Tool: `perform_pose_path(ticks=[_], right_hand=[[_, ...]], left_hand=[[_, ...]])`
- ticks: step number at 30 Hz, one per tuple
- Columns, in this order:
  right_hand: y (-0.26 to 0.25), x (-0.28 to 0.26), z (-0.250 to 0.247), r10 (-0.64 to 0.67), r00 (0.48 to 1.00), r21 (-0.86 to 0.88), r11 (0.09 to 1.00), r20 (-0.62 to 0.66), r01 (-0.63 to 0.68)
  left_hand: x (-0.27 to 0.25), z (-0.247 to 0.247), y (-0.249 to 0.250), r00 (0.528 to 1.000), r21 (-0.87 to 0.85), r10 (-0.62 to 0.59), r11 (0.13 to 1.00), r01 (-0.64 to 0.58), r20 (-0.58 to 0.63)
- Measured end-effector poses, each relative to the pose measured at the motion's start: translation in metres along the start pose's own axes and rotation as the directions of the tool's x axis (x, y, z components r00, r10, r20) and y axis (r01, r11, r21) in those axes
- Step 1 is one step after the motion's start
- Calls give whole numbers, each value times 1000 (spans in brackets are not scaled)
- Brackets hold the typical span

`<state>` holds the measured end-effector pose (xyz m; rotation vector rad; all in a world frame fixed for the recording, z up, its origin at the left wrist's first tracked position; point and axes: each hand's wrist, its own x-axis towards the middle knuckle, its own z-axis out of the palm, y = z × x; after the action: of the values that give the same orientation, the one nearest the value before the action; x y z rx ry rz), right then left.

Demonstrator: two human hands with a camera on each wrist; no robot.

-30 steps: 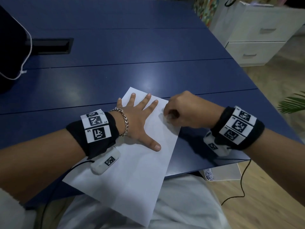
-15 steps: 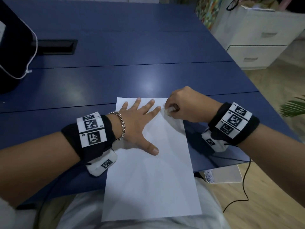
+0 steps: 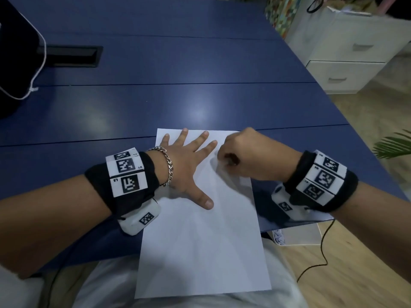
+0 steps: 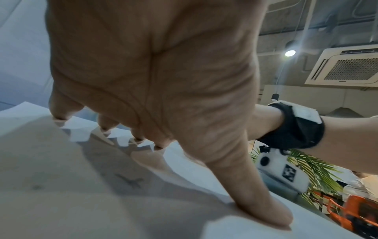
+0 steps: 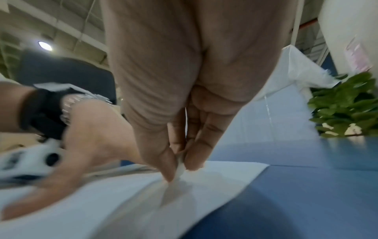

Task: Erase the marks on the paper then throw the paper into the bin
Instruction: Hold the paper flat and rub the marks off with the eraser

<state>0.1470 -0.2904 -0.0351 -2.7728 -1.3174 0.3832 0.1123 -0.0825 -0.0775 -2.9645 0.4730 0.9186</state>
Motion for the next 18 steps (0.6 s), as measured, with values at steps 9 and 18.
perform_pose_path(ticks=[9,18], right_hand=[[10,3,-4,60,996,33,998,-61,-58],[41,-24,-17,211,959,234,958,-189,-165]], left_hand=[[-1,-1,1,1000,3,-6,1000,6,9],[-3,-1,-2,1000,-22,16,1000,-16,-6]])
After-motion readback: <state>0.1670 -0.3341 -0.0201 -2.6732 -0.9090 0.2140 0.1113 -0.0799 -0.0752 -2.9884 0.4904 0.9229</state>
